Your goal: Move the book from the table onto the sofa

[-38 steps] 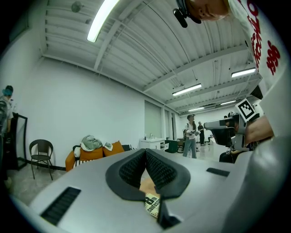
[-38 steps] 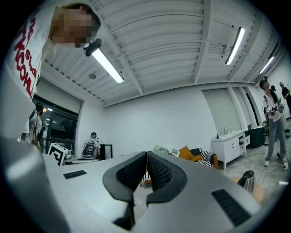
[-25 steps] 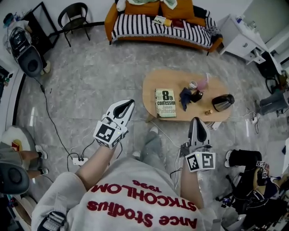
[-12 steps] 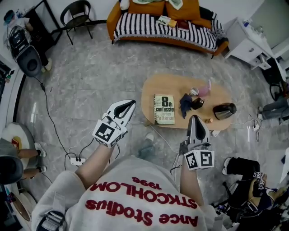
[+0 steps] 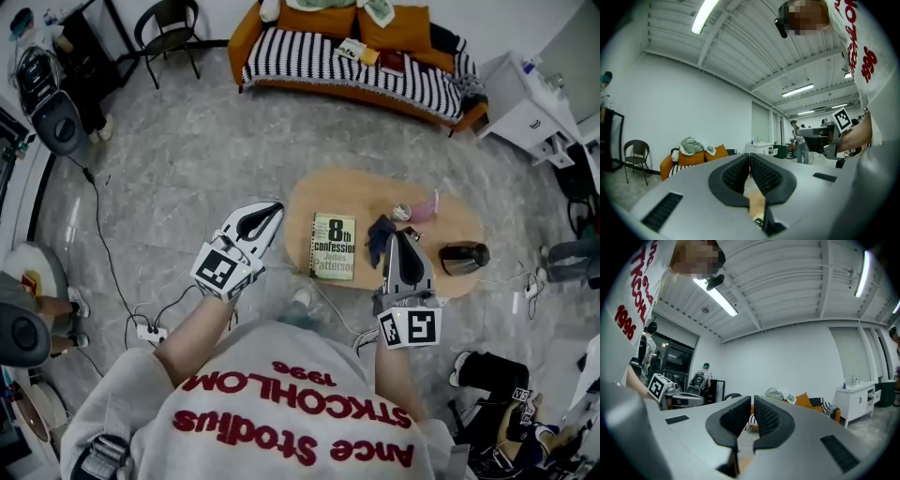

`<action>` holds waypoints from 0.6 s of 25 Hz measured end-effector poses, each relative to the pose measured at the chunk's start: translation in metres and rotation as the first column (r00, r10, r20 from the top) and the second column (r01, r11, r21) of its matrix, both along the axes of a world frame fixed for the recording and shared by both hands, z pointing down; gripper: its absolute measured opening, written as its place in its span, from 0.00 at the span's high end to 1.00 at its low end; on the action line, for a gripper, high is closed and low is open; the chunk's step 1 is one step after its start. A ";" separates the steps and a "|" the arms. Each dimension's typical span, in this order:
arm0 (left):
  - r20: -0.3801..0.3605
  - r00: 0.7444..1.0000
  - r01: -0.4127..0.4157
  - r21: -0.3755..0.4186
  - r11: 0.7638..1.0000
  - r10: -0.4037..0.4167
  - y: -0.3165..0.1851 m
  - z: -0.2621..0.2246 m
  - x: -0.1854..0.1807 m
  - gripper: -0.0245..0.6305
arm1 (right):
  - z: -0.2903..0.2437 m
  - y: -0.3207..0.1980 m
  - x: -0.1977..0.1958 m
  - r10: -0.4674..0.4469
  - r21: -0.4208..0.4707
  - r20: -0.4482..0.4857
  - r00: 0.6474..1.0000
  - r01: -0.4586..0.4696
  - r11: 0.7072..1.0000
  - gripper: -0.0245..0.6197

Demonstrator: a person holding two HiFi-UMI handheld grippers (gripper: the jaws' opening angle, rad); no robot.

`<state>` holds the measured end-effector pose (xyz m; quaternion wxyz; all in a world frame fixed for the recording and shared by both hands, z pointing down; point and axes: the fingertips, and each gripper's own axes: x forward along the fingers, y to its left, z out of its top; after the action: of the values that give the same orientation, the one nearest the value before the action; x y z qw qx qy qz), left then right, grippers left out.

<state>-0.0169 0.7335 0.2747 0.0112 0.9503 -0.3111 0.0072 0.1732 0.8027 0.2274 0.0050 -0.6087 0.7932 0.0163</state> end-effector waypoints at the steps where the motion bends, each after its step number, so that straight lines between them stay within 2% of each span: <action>1: 0.000 1.000 0.009 -0.001 1.000 -0.009 -0.004 0.000 0.003 0.94 | -0.001 -0.005 0.001 -0.018 0.003 -0.015 1.000 0.018 1.000 0.92; 5: -0.009 1.000 0.025 -0.018 1.000 -0.025 -0.017 0.002 0.012 0.94 | -0.001 -0.024 0.006 -0.069 0.008 -0.024 0.997 0.069 0.998 0.92; 9: -0.023 1.000 0.020 -0.048 0.999 -0.021 -0.032 0.008 0.017 0.94 | 0.004 -0.046 0.013 -0.071 0.003 0.006 0.997 0.071 0.998 0.92; 15: 0.011 1.000 0.008 -0.073 0.997 -0.007 -0.052 0.028 0.023 0.94 | 0.022 -0.066 0.017 -0.058 -0.030 0.028 0.998 0.059 0.998 0.92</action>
<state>0.0058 0.6812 0.3028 0.0444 0.9480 -0.3144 0.0234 0.1900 0.7363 0.2494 0.0069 -0.5853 0.8108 -0.0045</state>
